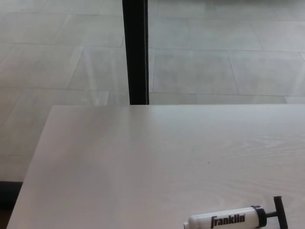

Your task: The robot uses its left hand to lift the air pump kept on the middle of the desk and use the right hand to pull out the handle

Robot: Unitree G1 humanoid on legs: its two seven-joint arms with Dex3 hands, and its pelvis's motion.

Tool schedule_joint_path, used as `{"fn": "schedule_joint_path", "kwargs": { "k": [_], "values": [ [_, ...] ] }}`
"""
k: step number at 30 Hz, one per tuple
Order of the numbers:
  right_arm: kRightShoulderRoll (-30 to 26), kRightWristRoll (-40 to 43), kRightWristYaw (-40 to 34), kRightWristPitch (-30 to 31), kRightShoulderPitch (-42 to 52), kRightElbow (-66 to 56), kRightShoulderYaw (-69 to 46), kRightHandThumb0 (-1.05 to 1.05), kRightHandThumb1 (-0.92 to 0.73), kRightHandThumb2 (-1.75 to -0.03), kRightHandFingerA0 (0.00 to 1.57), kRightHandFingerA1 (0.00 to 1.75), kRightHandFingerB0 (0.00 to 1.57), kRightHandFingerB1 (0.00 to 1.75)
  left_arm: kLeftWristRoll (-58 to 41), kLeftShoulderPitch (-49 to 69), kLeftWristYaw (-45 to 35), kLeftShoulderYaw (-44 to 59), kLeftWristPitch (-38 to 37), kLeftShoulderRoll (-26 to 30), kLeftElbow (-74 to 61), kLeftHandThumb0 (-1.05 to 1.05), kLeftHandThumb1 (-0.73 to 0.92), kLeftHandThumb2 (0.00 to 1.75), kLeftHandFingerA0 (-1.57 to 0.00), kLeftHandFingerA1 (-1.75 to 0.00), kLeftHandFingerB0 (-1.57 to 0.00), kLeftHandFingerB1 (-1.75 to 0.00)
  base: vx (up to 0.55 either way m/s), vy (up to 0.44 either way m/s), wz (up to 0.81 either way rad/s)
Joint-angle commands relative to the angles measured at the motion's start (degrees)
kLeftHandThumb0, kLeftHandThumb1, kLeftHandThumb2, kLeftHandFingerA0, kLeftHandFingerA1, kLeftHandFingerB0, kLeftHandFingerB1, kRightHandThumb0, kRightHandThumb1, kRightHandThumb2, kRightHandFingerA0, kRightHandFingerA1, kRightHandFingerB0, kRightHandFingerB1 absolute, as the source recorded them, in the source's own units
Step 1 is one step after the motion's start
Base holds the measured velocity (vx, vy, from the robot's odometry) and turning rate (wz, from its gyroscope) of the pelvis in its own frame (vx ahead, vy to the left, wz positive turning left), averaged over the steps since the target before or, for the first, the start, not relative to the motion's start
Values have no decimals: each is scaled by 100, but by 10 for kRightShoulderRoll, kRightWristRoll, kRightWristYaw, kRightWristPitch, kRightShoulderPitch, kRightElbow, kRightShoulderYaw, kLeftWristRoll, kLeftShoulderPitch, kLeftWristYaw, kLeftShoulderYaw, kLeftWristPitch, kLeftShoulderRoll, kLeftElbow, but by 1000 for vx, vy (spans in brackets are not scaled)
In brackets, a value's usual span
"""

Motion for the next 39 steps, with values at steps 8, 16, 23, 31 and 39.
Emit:
{"fn": "schedule_joint_path", "kwargs": {
  "k": [8,16,23,31,39],
  "values": [
    [-55,184,10,61,-61,24,-203,-63,-71,-61,62,61,36,37,-129,-52,66,164,44,61,73,-32,76,61,-62,-75,-41,-53,0,0,0],
    [-56,178,17,67,-58,26,-214,-67,-56,-93,64,70,30,51,-141,-52,49,183,49,65,83,-31,79,62,-56,-71,-40,-52,0,0,0],
    [-72,204,14,77,-47,17,-220,-61,-75,-63,44,68,0,29,-192,-25,73,214,108,41,-28,-44,68,59,-37,-68,-31,-53,0,0,0],
    [-160,219,-45,72,-117,-19,-242,-63,-60,-93,42,65,3,39,-182,-186,35,180,39,149,-5,-44,70,59,-27,-75,-28,-61,0,0,0],
    [-200,210,-23,92,-230,-110,-184,-73,-56,-91,43,60,13,44,-132,-336,69,48,87,138,-255,-52,72,62,-57,-59,-48,-47,0,0,0]
  ]
}}
